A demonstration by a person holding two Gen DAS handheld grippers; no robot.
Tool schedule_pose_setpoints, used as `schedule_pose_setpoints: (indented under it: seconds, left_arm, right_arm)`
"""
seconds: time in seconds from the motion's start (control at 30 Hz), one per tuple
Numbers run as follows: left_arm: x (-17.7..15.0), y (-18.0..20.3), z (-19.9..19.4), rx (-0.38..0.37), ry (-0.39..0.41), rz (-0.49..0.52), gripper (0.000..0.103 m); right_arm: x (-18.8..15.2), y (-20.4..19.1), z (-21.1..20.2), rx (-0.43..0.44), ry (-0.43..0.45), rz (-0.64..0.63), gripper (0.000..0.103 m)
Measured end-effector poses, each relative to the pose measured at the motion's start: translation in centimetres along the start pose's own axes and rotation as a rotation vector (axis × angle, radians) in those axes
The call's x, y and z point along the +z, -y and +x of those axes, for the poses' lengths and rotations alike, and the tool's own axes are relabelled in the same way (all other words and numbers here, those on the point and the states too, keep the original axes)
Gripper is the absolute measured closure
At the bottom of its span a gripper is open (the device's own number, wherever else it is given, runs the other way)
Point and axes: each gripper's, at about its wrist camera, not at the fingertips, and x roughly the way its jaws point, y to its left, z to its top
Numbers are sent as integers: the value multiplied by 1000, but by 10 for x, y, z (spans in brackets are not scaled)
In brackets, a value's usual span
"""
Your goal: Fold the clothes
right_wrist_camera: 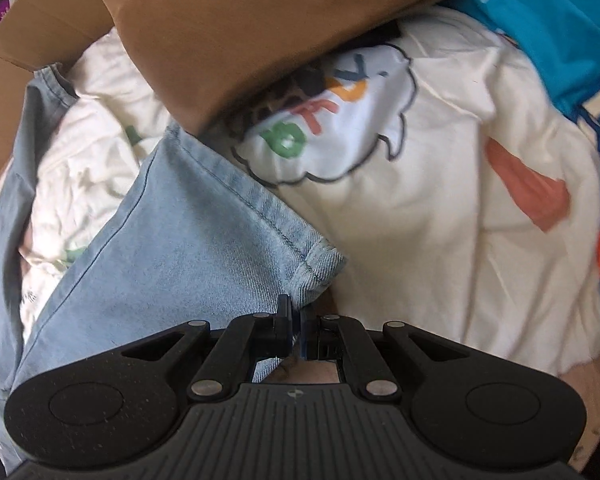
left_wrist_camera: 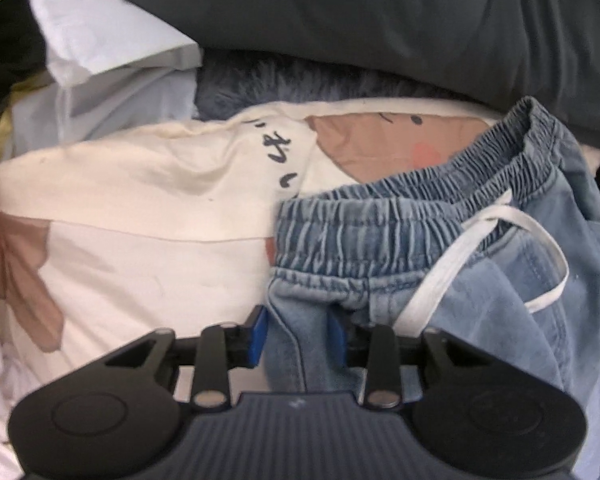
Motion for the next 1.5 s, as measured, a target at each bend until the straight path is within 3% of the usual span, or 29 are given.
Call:
schedule_pose_setpoints:
  seconds: [0.23,0.4,0.57,0.87,0.97,1.1,1.37,1.43,1.5]
  left_arm:
    - [1,7,12,19,-5,26,67]
    - [-3,2,-10,56,42,33,65]
    - [-8,-14,-30,27,85,-3,83]
    - [-6,-16,-15,-2,66,-52,85]
    - [-8,-5,-1,22,27,-10,80]
    - [-11,2,8,66,38,29,69]
    - [-15,2,15,74,85,22,65]
    - [-18,4,13,74,102,16,72]
    - [-18,6,8,73,116,0,89]
  right_arm:
    - [0,9,-2,-41,-28,8,102]
    - [2,8,1,-43,-28,7,102]
    - [3,9,2,-39,-25,8,102]
    - [1,11,7,-34,-36,-1,101]
    - [0,12,8,-32,-39,-4,101]
    - [-2,14,9,-30,-40,-3,101]
    - [-3,18,13,-16,-52,40,101]
    - [-1,18,11,-12,-56,36,101]
    - [2,18,5,-7,-52,33,101]
